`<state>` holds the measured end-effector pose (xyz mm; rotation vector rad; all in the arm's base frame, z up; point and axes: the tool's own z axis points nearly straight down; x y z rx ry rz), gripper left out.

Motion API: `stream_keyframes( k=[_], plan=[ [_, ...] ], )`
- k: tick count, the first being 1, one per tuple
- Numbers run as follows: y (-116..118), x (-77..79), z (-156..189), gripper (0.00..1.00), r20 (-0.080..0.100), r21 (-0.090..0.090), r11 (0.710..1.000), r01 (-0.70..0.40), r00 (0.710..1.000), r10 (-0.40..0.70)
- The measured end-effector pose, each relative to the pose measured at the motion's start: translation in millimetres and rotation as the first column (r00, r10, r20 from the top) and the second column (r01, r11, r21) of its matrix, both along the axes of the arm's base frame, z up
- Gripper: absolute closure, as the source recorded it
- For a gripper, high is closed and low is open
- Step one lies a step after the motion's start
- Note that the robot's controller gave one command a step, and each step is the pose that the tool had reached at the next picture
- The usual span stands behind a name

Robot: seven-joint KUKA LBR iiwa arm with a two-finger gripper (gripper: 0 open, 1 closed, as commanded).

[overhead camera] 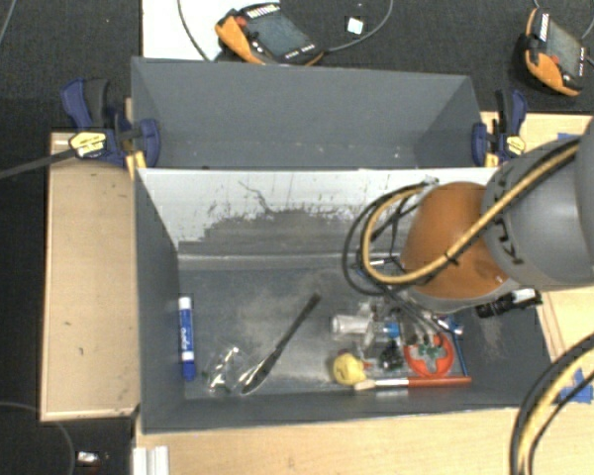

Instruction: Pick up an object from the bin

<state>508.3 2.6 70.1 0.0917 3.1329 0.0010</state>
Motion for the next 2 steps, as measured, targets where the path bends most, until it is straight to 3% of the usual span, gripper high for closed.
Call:
stream_keyframes(
  k=[2],
  plan=[
    [-0.1,0.2,6.0,1.00,0.003,0.000,1.000,-0.002,1.000,0.002]
  ],
)
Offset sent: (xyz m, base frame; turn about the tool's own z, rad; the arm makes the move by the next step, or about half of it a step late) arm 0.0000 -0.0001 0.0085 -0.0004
